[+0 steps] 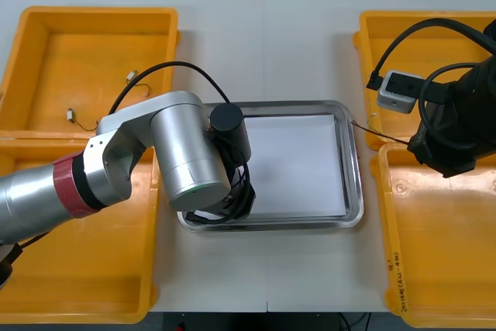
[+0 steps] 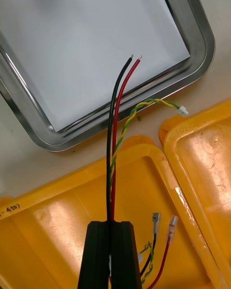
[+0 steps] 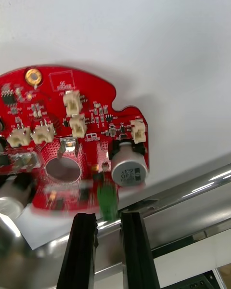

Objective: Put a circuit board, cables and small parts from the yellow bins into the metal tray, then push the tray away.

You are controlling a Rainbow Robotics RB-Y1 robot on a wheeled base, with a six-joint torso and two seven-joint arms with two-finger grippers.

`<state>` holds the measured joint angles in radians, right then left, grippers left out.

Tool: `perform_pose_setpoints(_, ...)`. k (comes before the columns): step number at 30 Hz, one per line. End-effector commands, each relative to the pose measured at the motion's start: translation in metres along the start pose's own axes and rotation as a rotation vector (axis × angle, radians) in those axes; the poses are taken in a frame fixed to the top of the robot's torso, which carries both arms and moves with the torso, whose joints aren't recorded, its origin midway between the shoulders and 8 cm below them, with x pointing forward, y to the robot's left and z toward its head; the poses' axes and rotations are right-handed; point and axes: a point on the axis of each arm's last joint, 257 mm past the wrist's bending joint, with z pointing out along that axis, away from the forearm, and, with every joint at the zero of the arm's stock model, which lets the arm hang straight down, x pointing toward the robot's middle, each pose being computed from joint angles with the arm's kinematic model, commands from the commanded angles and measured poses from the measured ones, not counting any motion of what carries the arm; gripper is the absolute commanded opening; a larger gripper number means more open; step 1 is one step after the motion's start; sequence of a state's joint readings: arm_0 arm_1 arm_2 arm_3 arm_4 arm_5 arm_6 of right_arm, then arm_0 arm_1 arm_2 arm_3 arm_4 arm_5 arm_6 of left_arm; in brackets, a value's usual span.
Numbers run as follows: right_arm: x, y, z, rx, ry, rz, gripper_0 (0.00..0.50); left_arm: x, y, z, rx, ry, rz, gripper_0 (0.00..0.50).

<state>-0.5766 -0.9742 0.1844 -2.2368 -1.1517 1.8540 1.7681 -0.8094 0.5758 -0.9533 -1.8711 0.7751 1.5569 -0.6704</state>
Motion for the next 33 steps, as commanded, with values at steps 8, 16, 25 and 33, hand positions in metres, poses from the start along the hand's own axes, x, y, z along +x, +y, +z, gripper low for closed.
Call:
perform_pose_setpoints(8, -0.002, -0.009, -0.013, 0.061, 0.011, -0.027, 0.000, -0.016, -0.017, -0.010, 0.015, -0.045, 0.019, 0.500)
perform_pose_setpoints(16, -0.002, -0.007, -0.013, 0.056, 0.010, -0.027, 0.000, -0.028, -0.018, -0.024, 0.038, -0.072, -0.001, 0.500)
perform_pose_setpoints(25, -0.002, -0.007, -0.013, 0.055, 0.012, -0.033, 0.000, -0.046, -0.004, -0.069, 0.048, -0.100, -0.062, 0.500)
perform_pose_setpoints(33, -0.005, -0.004, -0.014, 0.054, 0.004, -0.048, 0.000, -0.056, 0.035, -0.103, -0.011, -0.121, -0.136, 0.500)
